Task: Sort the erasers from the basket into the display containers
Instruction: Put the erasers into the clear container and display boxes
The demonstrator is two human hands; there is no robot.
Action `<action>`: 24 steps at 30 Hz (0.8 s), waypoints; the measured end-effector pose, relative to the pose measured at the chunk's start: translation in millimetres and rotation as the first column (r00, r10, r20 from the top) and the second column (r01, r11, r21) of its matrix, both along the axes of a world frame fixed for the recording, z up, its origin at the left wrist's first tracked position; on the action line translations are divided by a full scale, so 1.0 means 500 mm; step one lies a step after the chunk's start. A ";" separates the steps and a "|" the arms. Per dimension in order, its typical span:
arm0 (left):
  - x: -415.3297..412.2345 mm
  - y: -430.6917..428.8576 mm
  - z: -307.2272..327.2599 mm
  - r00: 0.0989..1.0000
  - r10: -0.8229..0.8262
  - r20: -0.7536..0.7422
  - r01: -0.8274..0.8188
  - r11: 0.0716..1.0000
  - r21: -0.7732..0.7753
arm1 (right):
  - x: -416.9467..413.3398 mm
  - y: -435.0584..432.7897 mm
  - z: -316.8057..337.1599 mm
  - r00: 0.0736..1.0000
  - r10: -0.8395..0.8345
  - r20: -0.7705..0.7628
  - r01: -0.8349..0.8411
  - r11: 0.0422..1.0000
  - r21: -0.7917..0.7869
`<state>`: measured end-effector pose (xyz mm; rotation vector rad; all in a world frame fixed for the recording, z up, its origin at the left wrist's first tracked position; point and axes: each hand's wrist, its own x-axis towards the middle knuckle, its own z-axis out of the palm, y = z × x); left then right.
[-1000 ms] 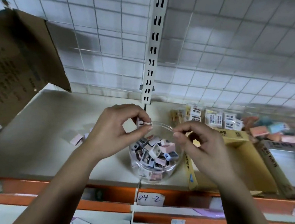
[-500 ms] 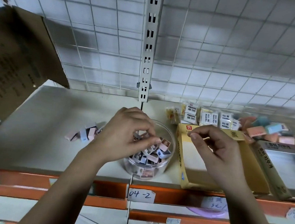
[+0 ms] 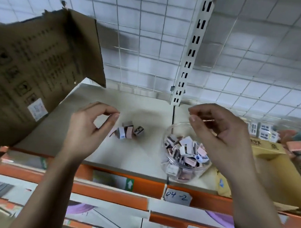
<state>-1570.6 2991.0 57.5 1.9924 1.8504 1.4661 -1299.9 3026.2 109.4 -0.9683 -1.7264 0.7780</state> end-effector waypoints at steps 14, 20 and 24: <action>-0.106 0.003 -0.069 0.989 -0.123 0.080 0.128 0.989 -0.068 | -0.263 0.001 -0.150 0.812 -0.066 0.580 0.066 0.998 0.022; -0.119 0.000 -0.079 0.988 -0.135 0.078 0.141 0.986 -0.083 | -0.267 0.024 -0.179 0.824 -0.099 0.557 0.084 0.995 0.053; -0.120 0.000 -0.078 0.987 -0.142 0.075 0.149 0.984 -0.101 | -0.271 0.033 -0.197 0.850 -0.094 0.518 0.077 0.996 0.055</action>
